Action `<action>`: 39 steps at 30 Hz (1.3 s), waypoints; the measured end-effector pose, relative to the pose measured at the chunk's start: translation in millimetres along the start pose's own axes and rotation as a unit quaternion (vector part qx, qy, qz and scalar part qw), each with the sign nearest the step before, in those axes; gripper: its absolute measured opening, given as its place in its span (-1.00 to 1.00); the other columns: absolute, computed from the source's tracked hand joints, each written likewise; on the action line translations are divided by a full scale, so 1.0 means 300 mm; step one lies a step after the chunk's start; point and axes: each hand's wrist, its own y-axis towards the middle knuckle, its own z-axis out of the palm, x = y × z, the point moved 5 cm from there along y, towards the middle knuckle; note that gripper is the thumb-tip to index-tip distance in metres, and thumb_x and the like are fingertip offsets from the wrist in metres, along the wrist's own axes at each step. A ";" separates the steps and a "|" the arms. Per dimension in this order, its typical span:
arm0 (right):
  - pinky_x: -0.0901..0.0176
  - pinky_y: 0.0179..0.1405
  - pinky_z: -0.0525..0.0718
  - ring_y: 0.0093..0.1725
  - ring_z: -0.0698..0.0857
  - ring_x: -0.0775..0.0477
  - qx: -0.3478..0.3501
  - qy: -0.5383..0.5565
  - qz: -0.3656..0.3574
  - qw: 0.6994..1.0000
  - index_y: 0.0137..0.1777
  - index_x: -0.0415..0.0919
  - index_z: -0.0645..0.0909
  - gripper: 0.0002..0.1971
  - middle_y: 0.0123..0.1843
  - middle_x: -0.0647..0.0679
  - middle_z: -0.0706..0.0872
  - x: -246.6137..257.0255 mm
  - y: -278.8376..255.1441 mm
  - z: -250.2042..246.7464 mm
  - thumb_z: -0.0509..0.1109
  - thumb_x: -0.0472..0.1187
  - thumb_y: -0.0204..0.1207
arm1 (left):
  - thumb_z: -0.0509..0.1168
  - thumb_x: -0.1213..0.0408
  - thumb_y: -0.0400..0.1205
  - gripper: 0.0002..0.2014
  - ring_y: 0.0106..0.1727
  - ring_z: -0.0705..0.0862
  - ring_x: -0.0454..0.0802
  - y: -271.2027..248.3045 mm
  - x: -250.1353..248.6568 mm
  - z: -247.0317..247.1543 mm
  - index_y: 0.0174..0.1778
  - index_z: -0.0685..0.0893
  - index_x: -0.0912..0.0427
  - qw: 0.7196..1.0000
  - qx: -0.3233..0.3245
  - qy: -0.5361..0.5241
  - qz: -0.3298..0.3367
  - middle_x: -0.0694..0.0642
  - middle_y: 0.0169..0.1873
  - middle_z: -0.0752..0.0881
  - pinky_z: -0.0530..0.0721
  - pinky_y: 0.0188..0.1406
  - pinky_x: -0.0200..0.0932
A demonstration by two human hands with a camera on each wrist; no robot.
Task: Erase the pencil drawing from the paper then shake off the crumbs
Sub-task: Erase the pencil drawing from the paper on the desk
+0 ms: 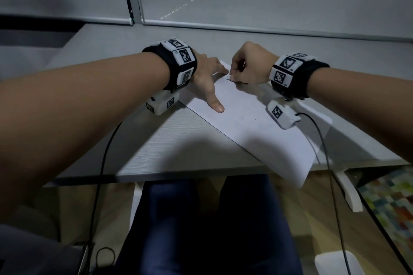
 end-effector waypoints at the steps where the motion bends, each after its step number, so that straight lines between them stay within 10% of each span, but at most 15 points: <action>1: 0.18 -0.16 0.77 -0.28 0.78 -0.02 0.000 0.001 0.011 1.000 -0.21 -0.21 0.85 -0.93 -0.31 -0.02 0.84 -0.002 0.014 -0.004 0.59 -0.25 0.48 | 0.46 -0.68 0.05 0.47 0.78 0.22 0.16 0.002 0.001 -0.001 0.87 0.02 -0.20 1.000 -0.001 0.002 -0.005 -0.11 0.81 0.15 0.32 0.64 0.25; 10: 0.24 -0.23 0.67 -0.34 0.72 0.12 0.019 -0.003 -0.043 0.999 -0.21 -0.21 0.82 -0.92 -0.33 0.02 0.81 0.049 -0.036 0.027 0.57 -0.25 0.49 | 0.32 -0.76 -0.18 0.51 0.64 0.39 0.18 0.005 0.005 0.005 0.74 0.34 -0.06 0.999 -0.012 0.029 0.006 0.00 0.64 0.41 0.50 0.51 0.35; 20: 0.12 -0.18 0.76 -0.32 0.71 0.01 -0.014 -0.014 0.008 1.000 -0.18 -0.28 0.85 -0.92 -0.29 -0.06 0.82 0.025 0.048 -0.005 0.56 -0.28 0.48 | 0.46 -0.63 0.22 0.39 0.79 0.14 0.16 0.006 0.017 0.007 0.88 -0.01 -0.10 1.000 -0.016 0.017 -0.015 -0.02 0.82 0.14 0.27 0.66 0.32; 26: 0.43 -0.37 0.56 -0.47 0.66 0.26 0.033 0.014 -0.045 0.998 -0.25 -0.18 0.83 -0.92 -0.43 0.11 0.75 0.080 -0.011 0.029 0.55 -0.26 0.46 | 0.49 -0.57 0.26 0.23 0.72 0.22 0.16 0.002 0.019 0.012 0.81 0.15 -0.20 1.000 -0.027 0.008 -0.001 -0.03 0.74 0.25 0.34 0.56 0.31; 34: 0.11 -0.16 0.82 -0.25 0.82 -0.08 -0.010 0.017 0.032 0.999 -0.24 -0.23 0.85 -0.93 -0.31 -0.08 0.85 0.061 0.050 0.013 0.55 -0.26 0.40 | 0.48 -0.62 0.22 0.34 0.74 0.21 0.16 0.013 0.029 0.018 0.86 0.06 -0.14 1.000 -0.027 0.006 -0.007 -0.02 0.76 0.23 0.33 0.59 0.33; 39: 0.52 -0.44 0.51 -0.53 0.61 0.28 0.027 0.055 -0.036 0.997 -0.30 -0.15 0.83 -0.92 -0.47 0.12 0.72 0.116 -0.013 0.041 0.55 -0.28 0.39 | 0.48 -0.64 0.16 0.21 0.62 0.31 0.16 0.019 0.033 0.017 0.72 0.32 -0.21 1.000 -0.027 0.000 0.012 -0.02 0.62 0.36 0.39 0.49 0.29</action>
